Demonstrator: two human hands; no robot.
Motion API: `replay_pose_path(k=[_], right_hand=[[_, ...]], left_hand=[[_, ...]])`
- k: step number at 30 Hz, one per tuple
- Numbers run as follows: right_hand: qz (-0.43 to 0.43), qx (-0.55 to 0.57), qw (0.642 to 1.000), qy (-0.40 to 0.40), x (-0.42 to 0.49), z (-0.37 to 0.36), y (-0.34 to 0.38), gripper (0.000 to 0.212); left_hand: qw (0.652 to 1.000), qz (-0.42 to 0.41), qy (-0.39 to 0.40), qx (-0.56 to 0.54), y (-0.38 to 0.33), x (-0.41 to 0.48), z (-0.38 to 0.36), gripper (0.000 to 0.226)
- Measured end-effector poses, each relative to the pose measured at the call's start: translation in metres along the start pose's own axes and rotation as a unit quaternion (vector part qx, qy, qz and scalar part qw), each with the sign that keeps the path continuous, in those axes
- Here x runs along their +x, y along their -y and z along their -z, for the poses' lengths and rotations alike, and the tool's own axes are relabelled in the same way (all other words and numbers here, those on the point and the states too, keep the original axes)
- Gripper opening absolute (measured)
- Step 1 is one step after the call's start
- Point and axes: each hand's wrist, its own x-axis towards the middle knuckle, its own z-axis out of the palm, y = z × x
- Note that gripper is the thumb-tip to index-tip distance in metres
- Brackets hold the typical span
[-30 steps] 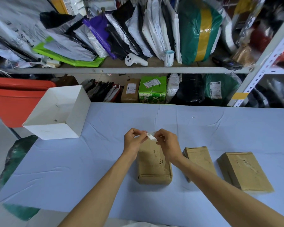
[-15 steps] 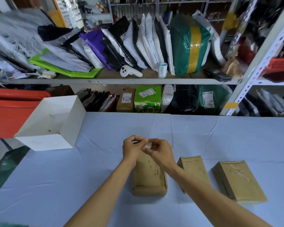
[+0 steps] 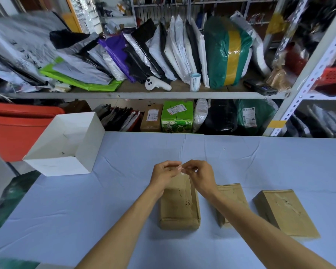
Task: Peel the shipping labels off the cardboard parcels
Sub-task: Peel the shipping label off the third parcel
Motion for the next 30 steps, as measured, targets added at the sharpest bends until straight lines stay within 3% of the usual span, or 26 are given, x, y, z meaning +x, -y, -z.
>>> replay_pose_path(k=[3, 10, 16, 25, 30], right_hand=[[-0.019, 0.012, 1.0, -0.004, 0.0, 0.0, 0.0, 0.002], [-0.004, 0.144, 0.99, 0.009, 0.002, 0.003, 0.012, 0.005], [-0.025, 0.161, 0.985, 0.051, 0.01, 0.018, 0.013, 0.007], [-0.139, 0.227, 0.963, 0.039, 0.013, 0.015, 0.012, 0.007], [-0.161, 0.256, 0.951, 0.063, 0.015, 0.016, 0.014, 0.009]], left_hand=[[1.0, 0.011, -0.011, 0.023, 0.0, -0.001, -0.002, 0.009], [0.996, 0.01, -0.069, -0.05, -0.007, -0.007, -0.006, 0.011], [0.998, -0.042, -0.035, -0.02, -0.002, -0.017, -0.008, 0.01], [0.976, -0.145, -0.097, 0.13, -0.003, -0.023, -0.016, 0.012], [0.964, -0.167, -0.101, 0.179, -0.007, -0.017, -0.018, 0.01]])
